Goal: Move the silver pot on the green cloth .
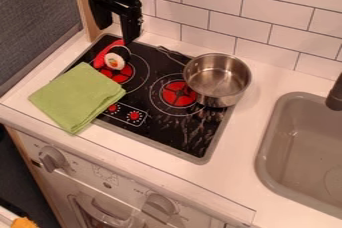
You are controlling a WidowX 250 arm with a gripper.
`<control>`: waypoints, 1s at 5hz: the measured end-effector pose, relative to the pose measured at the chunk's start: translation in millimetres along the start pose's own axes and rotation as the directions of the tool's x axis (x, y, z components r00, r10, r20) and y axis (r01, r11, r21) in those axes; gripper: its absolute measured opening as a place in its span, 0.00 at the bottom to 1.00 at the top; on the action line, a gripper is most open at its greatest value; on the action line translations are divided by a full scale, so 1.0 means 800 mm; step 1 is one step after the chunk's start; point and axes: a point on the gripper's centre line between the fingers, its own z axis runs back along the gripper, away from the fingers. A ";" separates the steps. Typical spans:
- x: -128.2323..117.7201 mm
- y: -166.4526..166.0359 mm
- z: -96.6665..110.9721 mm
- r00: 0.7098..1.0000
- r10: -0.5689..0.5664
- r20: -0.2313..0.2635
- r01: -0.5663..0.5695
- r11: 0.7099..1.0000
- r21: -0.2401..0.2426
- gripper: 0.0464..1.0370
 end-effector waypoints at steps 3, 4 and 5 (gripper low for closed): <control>0.029 -0.133 -0.021 0.956 -0.291 -0.027 0.290 0.957 -0.031 0.96; 0.029 -0.185 -0.015 0.917 -0.399 -0.008 0.399 0.916 -0.034 0.96; 0.033 -0.237 -0.020 0.874 -0.485 -0.014 0.484 0.874 -0.054 0.96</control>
